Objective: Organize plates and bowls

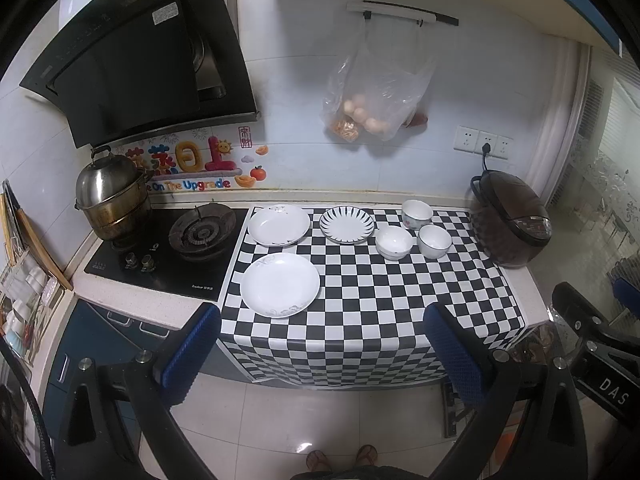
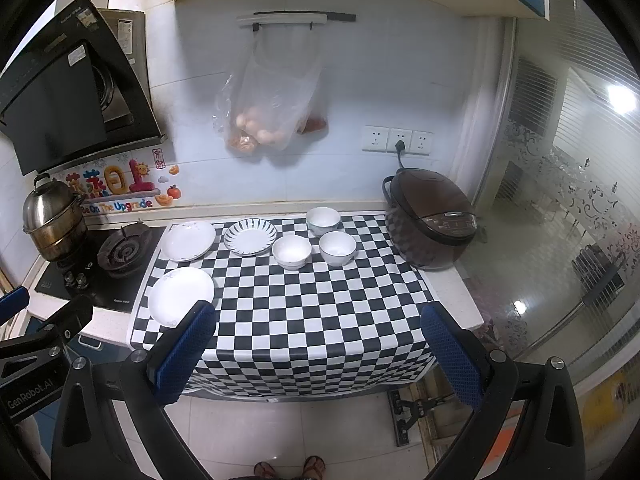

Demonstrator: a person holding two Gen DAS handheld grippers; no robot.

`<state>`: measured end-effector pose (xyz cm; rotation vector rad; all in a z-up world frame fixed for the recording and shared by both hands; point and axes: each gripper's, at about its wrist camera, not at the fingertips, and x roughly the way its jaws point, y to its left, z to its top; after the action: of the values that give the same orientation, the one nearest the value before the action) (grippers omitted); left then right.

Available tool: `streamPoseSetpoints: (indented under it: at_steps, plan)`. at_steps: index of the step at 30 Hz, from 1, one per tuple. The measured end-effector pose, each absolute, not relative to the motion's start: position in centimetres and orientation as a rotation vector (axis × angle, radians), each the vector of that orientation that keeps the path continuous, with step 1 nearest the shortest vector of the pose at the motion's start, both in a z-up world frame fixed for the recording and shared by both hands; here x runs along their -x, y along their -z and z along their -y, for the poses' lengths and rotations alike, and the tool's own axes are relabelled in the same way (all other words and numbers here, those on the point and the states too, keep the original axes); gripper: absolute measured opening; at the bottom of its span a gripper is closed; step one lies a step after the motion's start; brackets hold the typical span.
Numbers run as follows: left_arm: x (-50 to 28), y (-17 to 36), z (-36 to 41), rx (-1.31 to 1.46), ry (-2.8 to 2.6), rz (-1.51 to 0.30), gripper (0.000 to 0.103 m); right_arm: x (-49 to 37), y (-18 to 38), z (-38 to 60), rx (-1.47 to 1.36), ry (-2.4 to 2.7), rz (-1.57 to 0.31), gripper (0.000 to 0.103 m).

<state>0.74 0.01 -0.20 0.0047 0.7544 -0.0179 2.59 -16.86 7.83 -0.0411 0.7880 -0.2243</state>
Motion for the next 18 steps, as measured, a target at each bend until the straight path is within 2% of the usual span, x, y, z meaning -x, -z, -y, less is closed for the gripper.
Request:
streamPoseSetpoints:
  at_steps: [18]
  plan:
    - [0.2,-0.3,1.1,-0.016,0.021,-0.739,0.103,-0.9,-8.7,18.4,0.035,0.221,-0.763,0.103]
